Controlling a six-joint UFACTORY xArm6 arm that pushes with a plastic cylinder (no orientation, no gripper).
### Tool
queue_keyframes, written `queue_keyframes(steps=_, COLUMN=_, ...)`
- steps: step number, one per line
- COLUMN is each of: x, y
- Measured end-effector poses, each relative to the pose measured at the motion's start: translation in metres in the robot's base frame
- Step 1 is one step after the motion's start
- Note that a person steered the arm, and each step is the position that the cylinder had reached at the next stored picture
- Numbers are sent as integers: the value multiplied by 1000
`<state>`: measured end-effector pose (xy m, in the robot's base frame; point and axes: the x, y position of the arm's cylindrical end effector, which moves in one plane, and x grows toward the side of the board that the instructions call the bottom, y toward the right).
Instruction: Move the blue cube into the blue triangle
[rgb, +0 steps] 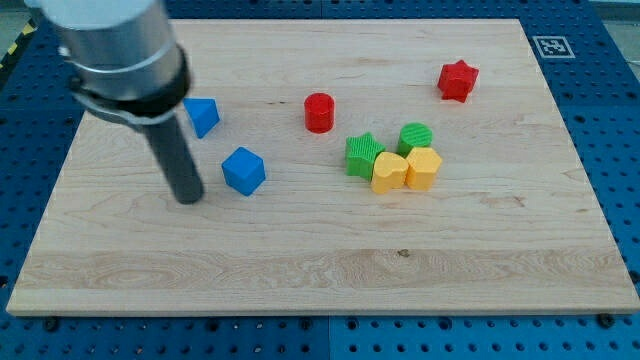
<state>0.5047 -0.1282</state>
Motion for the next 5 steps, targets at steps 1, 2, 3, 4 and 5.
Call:
queue_keyframes(steps=1, x=0, y=43)
queue_keyframes(steps=2, x=-1, y=70)
queue_keyframes(steps=3, x=-5, y=79)
queue_keyframes(steps=4, x=-9, y=73)
queue_keyframes(steps=5, x=-9, y=61)
